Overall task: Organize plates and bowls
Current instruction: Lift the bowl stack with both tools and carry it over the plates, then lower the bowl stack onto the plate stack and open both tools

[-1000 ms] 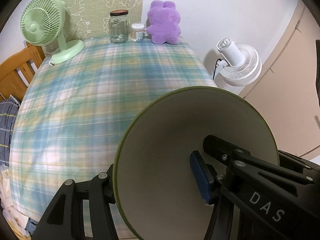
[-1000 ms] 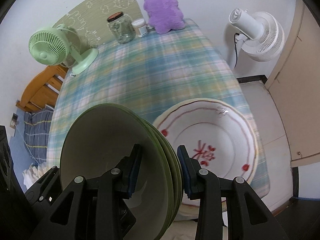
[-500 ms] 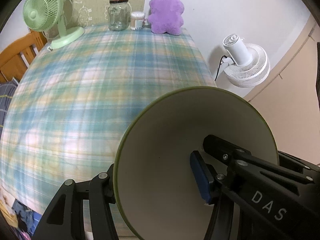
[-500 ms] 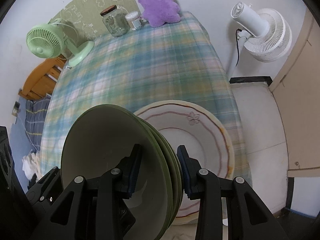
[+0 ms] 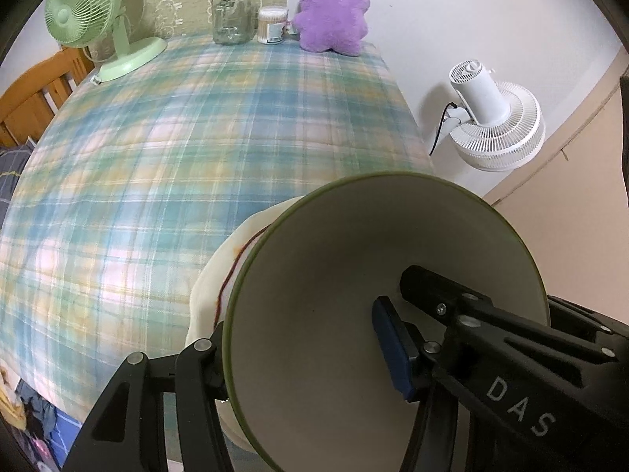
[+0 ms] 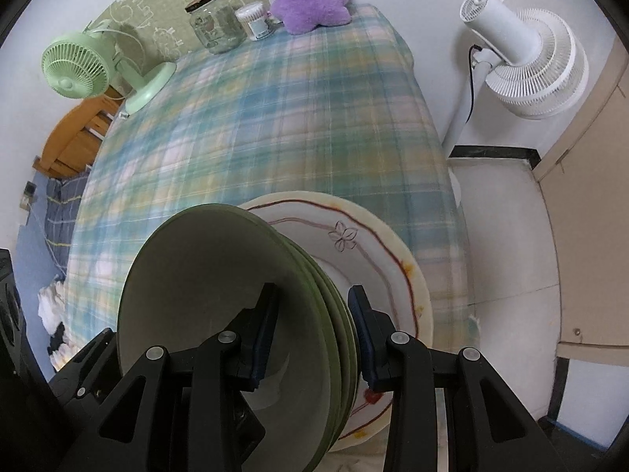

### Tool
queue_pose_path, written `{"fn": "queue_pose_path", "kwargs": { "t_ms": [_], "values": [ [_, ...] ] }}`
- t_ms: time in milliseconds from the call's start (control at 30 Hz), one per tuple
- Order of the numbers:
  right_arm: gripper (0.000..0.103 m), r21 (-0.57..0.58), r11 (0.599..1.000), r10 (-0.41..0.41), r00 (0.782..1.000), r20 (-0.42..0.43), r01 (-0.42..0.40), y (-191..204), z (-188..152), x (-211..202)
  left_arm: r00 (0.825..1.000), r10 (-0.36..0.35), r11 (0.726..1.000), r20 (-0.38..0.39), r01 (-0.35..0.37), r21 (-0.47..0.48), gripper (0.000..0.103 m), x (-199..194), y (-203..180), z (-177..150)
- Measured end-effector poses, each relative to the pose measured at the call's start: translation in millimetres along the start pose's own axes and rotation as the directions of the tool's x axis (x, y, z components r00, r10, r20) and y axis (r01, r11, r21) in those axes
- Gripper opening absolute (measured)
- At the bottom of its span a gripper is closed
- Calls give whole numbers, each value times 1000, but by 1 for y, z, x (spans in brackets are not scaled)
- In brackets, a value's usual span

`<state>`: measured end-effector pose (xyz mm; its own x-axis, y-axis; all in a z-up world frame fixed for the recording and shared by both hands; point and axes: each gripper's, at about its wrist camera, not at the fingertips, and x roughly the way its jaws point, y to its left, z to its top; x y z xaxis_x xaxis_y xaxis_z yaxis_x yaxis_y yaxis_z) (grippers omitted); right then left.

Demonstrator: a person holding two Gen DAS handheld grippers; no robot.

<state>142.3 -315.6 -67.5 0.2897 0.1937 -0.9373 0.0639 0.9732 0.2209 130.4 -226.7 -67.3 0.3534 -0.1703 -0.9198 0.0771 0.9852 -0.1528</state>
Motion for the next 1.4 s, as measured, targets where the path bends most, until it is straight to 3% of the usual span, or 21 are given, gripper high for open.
{"fn": "queue_pose_path", "kwargs": {
  "t_ms": [200, 367, 467, 633, 800, 1100, 1400],
  "values": [
    [43, 29, 999, 19, 1000, -9, -19, -11, 4, 4, 999, 36, 999, 10, -36, 31, 59, 2, -11, 2],
    [44, 4, 1000, 16, 1000, 21, -16, -11, 2, 2, 999, 37, 999, 5, -37, 25, 66, 3, -11, 0],
    [49, 8, 1000, -9, 1000, 30, 9, -15, -3, 0, 999, 52, 998, 0, -52, 30, 74, 2, -12, -4],
    [68, 34, 999, -18, 998, 52, 16, -20, -11, -9, 998, 68, 998, 16, -68, 13, 85, -7, -5, -9],
    [69, 20, 998, -60, 991, 121, 58, -7, -19, -30, 994, 56, 997, 89, -60, 42, 93, -31, 1, -12],
    [69, 92, 984, -174, 934, 311, 153, 26, -27, -78, 969, 68, 993, 238, -89, 79, 94, -78, 40, -6],
    [69, 104, 978, -205, 898, 389, 178, 102, -41, -79, 931, 84, 990, 355, -119, 77, 95, -108, 125, -7]
  ]
}}
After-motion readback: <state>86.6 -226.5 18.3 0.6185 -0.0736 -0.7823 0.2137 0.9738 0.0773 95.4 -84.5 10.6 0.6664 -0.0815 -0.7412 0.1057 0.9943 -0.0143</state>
